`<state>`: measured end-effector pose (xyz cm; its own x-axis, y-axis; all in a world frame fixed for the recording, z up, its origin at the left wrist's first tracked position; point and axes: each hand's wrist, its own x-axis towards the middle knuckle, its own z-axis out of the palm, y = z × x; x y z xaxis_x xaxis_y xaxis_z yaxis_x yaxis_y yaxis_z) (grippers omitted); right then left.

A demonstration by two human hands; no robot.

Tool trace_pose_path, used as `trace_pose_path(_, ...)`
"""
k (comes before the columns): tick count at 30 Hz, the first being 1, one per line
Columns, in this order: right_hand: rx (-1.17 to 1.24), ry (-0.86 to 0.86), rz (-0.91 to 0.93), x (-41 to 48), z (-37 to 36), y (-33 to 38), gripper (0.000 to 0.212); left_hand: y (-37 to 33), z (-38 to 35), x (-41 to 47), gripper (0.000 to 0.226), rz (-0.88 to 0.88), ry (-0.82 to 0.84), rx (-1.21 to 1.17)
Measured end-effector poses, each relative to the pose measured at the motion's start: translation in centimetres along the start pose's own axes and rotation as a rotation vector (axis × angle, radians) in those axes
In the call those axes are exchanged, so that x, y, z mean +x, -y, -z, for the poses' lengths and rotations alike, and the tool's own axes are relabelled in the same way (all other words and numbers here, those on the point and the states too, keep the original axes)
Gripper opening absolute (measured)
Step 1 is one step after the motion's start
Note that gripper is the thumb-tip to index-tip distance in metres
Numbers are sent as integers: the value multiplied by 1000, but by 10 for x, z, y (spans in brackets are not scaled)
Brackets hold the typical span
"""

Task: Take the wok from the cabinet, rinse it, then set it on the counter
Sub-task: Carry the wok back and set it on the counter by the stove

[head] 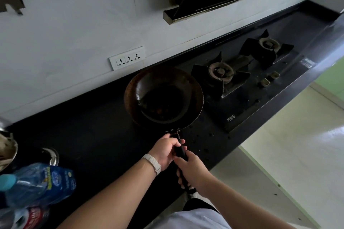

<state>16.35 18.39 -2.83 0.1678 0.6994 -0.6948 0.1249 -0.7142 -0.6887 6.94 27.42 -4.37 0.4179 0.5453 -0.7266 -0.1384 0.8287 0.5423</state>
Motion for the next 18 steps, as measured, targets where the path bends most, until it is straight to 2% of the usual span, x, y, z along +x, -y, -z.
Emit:
trace_pose_path(3, -124, 58, 7, 0, -4, 4, 45, -1, 9, -7, 57, -23, -16, 23)
trace_pose_path(6, -164, 76, 38, -1, -2, 4, 34, -2, 22, -16, 43, -36, -21, -9)
trace_pose_path(10, -280, -77, 154, 10, -5, -6, 26, -1, 41, -33, 27, -60, -47, 16)
trace_pose_path(14, -542, -105, 354, 15, -5, -3, 54, 5, 65, -55, 25, -71, -48, 16)
trace_pose_path(18, -821, -77, 587, 20, -16, 9, 64, 13, 86, -82, 27, -103, -41, 74)
